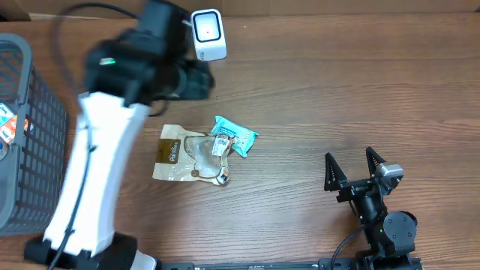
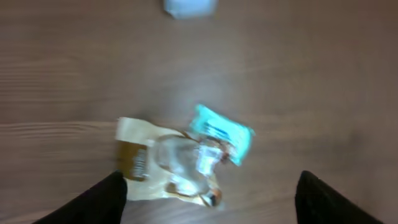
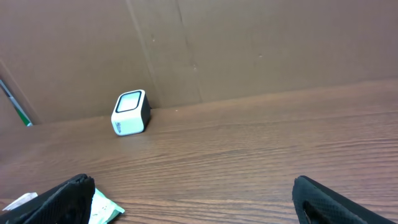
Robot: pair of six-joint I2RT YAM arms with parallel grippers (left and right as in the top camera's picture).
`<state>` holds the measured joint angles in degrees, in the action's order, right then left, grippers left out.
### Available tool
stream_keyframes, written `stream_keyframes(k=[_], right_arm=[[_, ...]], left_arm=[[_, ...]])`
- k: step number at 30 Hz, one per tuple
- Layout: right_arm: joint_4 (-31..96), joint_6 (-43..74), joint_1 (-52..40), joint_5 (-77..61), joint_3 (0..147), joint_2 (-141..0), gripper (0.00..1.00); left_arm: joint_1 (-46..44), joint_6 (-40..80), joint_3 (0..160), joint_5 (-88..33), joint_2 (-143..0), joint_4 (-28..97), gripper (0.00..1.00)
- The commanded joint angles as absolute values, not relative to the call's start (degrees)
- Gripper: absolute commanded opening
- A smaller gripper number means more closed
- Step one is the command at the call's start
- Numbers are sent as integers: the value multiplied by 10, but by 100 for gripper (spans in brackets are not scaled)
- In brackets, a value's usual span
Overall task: Scan the item barcode
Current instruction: 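Carry the bread bag toward the scanner and drop it beside the wipes, then reach the left gripper into the basket and grasp the green-capped bottle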
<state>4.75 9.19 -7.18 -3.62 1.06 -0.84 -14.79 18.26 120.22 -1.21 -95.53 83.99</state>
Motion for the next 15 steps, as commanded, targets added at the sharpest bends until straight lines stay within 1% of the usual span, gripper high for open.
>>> stream_keyframes(k=[1, 3, 4, 6, 7, 12, 15], right_arm=[[45, 91, -74, -37, 5, -2, 100], [45, 91, -74, -37, 5, -2, 100], [45, 91, -74, -37, 5, -2, 100], [45, 91, -74, -37, 5, -2, 100], [45, 91, -74, -37, 5, -2, 100], [45, 91, -74, -37, 5, -2, 100], [45, 91, -74, -37, 5, -2, 100]], left_arm=[[-62, 163, 1254, 6, -914, 865, 73], [2, 163, 1259, 6, -897, 877, 76], [35, 163, 1259, 6, -890, 881, 81], [97, 163, 1259, 5, -883, 888, 96], [129, 163, 1259, 4, -882, 891, 99], [272, 156, 1254, 1, -883, 898, 100], [331, 154, 1250, 0, -884, 897, 100]])
